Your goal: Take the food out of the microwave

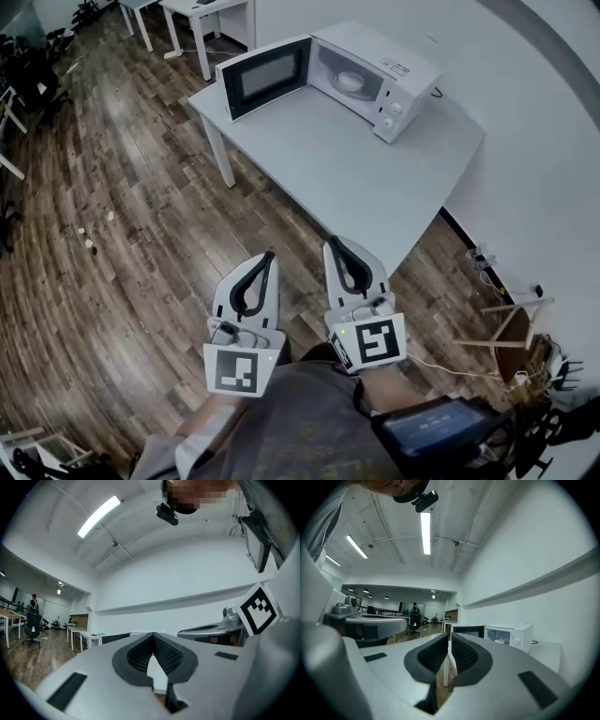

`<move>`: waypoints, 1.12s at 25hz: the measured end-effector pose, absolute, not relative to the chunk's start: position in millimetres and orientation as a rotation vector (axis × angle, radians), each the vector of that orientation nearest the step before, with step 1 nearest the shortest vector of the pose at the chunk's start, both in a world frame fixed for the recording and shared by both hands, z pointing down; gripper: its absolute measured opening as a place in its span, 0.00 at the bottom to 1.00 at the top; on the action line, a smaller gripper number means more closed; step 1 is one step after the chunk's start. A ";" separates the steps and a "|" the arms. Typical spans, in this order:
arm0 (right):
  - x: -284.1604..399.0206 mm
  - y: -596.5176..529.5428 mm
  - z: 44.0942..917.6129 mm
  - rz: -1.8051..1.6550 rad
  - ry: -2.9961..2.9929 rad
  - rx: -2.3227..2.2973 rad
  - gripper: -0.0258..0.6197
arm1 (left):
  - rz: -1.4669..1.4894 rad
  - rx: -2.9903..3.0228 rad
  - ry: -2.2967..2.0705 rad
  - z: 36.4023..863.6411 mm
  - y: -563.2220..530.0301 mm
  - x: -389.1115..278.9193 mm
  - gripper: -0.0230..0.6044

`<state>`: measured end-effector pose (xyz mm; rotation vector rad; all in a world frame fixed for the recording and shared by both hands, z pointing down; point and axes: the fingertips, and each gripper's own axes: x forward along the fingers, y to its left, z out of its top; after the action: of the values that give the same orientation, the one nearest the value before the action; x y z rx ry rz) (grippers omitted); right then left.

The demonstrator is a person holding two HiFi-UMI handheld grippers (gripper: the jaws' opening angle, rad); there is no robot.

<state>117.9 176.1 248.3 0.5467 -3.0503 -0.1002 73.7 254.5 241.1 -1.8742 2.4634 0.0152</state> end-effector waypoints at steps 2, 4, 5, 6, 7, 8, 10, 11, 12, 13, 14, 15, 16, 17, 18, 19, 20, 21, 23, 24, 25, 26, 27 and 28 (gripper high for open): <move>106.7 173.9 249.7 -0.106 -3.042 0.547 0.08 | 0.027 -1.885 2.454 241.6 250.9 64.3 0.05; 96.5 170.4 250.7 -0.111 -3.034 0.552 0.08 | 0.033 -1.903 2.450 243.7 247.2 56.1 0.05; 91.8 168.2 251.1 -0.113 -3.031 0.557 0.08 | 0.034 -1.913 2.452 245.3 245.3 52.2 0.05; 87.4 165.7 251.8 -0.112 -3.028 0.561 0.08 | 0.032 -1.921 2.455 247.0 243.5 48.2 0.05; 82.9 162.7 252.9 -0.110 -3.024 0.565 0.08 | 0.029 -1.926 2.458 248.7 241.5 43.8 0.05; 78.2 159.5 254.3 -0.108 -3.021 0.569 0.08 | 0.026 -1.928 2.459 250.1 239.3 38.7 0.05; 67.6 152.2 257.6 -0.103 -3.018 0.578 0.08 | 0.013 -1.930 2.457 253.1 234.0 26.9 0.05; 61.9 147.6 259.3 -0.099 -3.019 0.585 0.08 | 0.005 -1.933 2.454 255.5 230.3 20.6 0.05; 56.1 142.2 261.2 -0.094 -3.021 0.595 0.08 | -0.002 -1.939 2.451 258.5 225.6 14.2 0.05; 50.2 136.0 263.6 -0.089 -3.024 0.607 0.08 | -0.005 -1.946 2.446 261.7 219.7 8.0 0.05; 44.3 129.1 266.8 -0.084 -3.026 0.618 0.08 | -0.008 -1.952 2.439 265.1 212.8 2.1 0.05; 38.3 121.7 270.8 -0.080 -3.028 0.627 0.08 | -0.012 -1.957 2.430 268.8 205.2 -3.8 0.05; 32.0 113.8 275.0 -0.078 -3.029 0.634 0.08 | -0.016 -1.962 2.422 272.3 197.0 -9.9 0.05; 25.2 105.3 278.7 -0.076 -3.032 0.643 0.08 | -0.019 -1.966 2.415 275.1 188.3 -16.8 0.05; 17.9 95.8 281.2 -0.073 -3.034 0.655 0.08 | -0.024 -1.974 2.405 276.8 178.9 -24.4 0.05; 10.5 85.2 282.7 -0.066 -3.034 0.672 0.08 | -0.032 -1.985 2.393 277.0 168.7 -32.3 0.05; 3.2 73.7 282.9 -0.056 -3.031 0.693 0.08 | -0.039 -1.997 2.377 275.8 157.9 -40.4 0.05; -3.9 61.9 282.0 -0.045 -3.027 0.715 0.08 | -0.044 -2.010 2.360 273.4 146.7 -48.6 0.05; -18.0 39.4 278.4 -0.039 -3.020 0.755 0.08 | -0.047 -2.034 2.330 268.3 124.9 -64.4 0.05; -24.7 28.5 276.5 -0.041 -3.016 0.775 0.08 | -0.051 -2.050 2.319 267.3 114.7 -71.8 0.05; -30.8 17.6 274.9 -0.043 -3.010 0.798 0.08 | -0.060 -2.069 2.306 267.4 104.4 -78.8 0.05; -36.0 6.4 273.7 -0.044 -3.003 0.823 0.08 | -0.072 -2.089 2.287 267.7 93.7 -85.1 0.05; -40.3 -4.7 272.7 -0.046 -2.995 0.848 0.08 | -0.080 -2.108 2.266 267.9 82.6 -90.7 0.05; -43.6 -15.6 272.1 -0.051 -2.985 0.869 0.08 | -0.082 -2.124 2.248 268.0 71.8 -95.6 0.05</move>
<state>-43.6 -15.6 272.1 0.8687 -2.9850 -0.0513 -95.6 71.8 268.0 -2.1240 2.2482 -0.0822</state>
